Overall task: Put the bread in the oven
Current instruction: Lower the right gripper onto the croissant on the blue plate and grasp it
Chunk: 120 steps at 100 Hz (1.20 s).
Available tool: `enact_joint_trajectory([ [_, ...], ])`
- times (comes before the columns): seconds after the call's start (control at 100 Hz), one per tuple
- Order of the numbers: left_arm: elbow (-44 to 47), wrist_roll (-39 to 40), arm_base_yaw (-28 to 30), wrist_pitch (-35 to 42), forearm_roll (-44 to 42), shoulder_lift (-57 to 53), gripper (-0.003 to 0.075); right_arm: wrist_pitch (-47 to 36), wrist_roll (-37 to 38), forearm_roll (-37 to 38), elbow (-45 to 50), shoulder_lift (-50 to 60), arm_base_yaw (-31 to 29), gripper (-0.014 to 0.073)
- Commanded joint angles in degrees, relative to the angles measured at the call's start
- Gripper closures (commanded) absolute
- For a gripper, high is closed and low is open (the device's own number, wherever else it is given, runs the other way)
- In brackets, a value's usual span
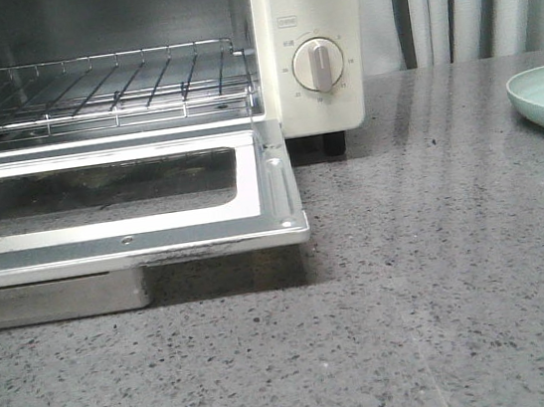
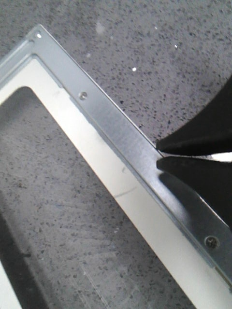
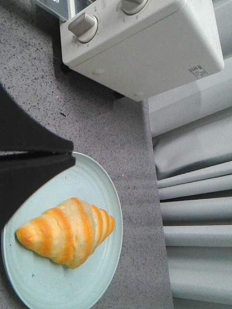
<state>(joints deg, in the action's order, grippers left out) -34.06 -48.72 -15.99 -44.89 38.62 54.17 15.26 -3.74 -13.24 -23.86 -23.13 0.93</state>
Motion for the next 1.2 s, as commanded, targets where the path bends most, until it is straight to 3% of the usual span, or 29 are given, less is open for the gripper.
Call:
enact_joint_trajectory([
  [0.0, -1.79, 0.53, -0.13, 1.35, 4.76, -3.16, 0.0742, -4.59, -0.38, 0.28, -2.11, -1.09, 0.03, 0.0663],
  [0.21, -7.04, 0.53, -0.13, 2.4, 6.49, -13.43, 0.0742, 0.37, -0.38, 0.28, -10.48, -9.47, 0.03, 0.064],
  [0.38, -9.77, 0.53, -0.13, 2.69, 4.67, -19.98, 0.0742, 4.01, -0.38, 0.41, -21.48, -20.53, -1.75, 0.0418],
  [0.43, -9.8, 0.53, -0.13, 2.45, 4.67, -21.24, 0.0742, 8.34, -0.38, 0.41, -25.25, -24.14, -3.01, 0.0344],
  [0.53, -9.8, 0.53, -0.13, 1.72, 4.67, -23.93, 0.0742, 17.22, -0.38, 2.58, -31.19, -31.78, -5.16, 0.0277],
  [0.65, -9.8, 0.53, -0.13, 1.72, 4.29, -25.93, 0.0742, 24.66, -0.38, 9.16, -35.87, -40.22, -6.45, 0.0274],
  [0.74, -9.8, 0.53, -0.13, 1.72, 3.58, -26.18, 0.0742, 26.47, -0.38, 9.8, -36.82, -44.14, -7.83, 0.0274],
  [1.19, -9.8, 0.53, -0.13, 1.93, 3.33, -26.18, 0.0741, 25.36, -0.38, 11.97, -36.81, -59.95, -9.07, 0.0274],
])
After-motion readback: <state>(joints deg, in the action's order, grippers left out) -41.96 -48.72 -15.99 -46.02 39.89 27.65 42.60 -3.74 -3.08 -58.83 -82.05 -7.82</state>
